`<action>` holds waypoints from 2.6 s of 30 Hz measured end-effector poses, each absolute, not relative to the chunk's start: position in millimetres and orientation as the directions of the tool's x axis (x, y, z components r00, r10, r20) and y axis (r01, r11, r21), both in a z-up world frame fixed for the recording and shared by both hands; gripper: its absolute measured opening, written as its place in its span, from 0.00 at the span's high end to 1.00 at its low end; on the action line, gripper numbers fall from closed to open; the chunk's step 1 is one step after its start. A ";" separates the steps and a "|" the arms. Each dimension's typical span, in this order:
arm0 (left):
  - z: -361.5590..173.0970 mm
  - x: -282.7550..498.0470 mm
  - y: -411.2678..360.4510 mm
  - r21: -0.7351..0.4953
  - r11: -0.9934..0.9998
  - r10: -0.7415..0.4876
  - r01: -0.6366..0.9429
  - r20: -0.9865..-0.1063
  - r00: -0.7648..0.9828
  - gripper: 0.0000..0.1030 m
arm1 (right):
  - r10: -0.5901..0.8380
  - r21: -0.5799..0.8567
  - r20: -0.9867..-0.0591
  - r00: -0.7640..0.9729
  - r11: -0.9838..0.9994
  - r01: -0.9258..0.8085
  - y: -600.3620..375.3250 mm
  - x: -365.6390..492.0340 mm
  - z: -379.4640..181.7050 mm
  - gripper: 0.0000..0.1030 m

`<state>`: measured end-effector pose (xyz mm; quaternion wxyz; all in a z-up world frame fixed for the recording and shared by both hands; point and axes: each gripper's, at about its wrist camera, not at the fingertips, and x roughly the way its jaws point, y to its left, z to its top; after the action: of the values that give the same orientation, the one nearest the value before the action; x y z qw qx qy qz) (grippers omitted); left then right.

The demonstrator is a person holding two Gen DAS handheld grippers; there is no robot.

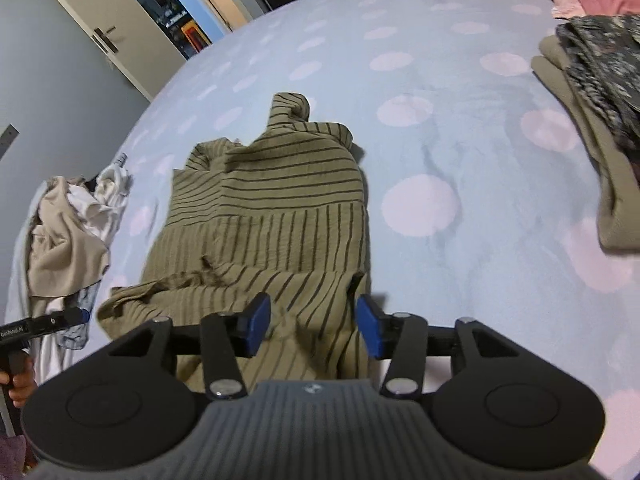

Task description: Fold clothes

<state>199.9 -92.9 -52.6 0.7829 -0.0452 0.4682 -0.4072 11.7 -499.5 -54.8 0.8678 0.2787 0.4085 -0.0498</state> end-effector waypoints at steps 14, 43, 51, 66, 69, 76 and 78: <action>-78.4 90.3 -72.5 -0.250 0.657 -0.563 0.711 -0.789 0.243 0.47 | 0.109 0.273 -0.779 0.618 0.946 0.177 -428.1 -100.8 -75.0 0.50; -111.7 49.8 -92.8 0.145 0.642 -0.371 0.753 -0.801 0.471 1.00 | -0.114 -0.051 -0.805 0.583 0.991 0.124 -404.7 -104.5 -115.3 1.00; -105.7 28.4 -91.2 0.335 0.544 -0.307 0.769 -0.774 0.554 0.71 | -0.112 -0.056 -0.802 0.587 0.992 0.112 -410.4 -118.9 -114.0 0.94; -162.6 -27.2 -137.9 0.768 0.109 -0.375 0.632 -0.556 0.741 0.54 | -0.272 -0.614 -0.656 0.704 0.735 -0.289 -307.5 -115.7 -145.5 0.44; -170.7 -23.7 -148.2 0.791 0.118 -0.389 0.600 -0.519 0.761 0.61 | -0.308 -0.681 -0.617 0.724 0.670 -0.295 -300.1 -108.4 -156.9 0.44; -179.4 -9.3 -163.2 0.803 0.133 -0.403 0.581 -0.492 0.772 0.85 | -0.371 -0.798 -0.514 0.774 0.538 -0.272 -294.7 -91.0 -177.4 0.63; -176.8 -8.2 -163.2 0.794 0.134 -0.410 0.593 -0.501 0.763 0.95 | -0.383 -0.809 -0.503 0.775 0.525 -0.265 -295.8 -88.6 -179.3 0.69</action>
<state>-8.2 -163.2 -176.8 0.7486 0.5665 0.0809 -0.3349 -88.6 -295.8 -179.3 0.8071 -0.4859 0.3334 -0.0363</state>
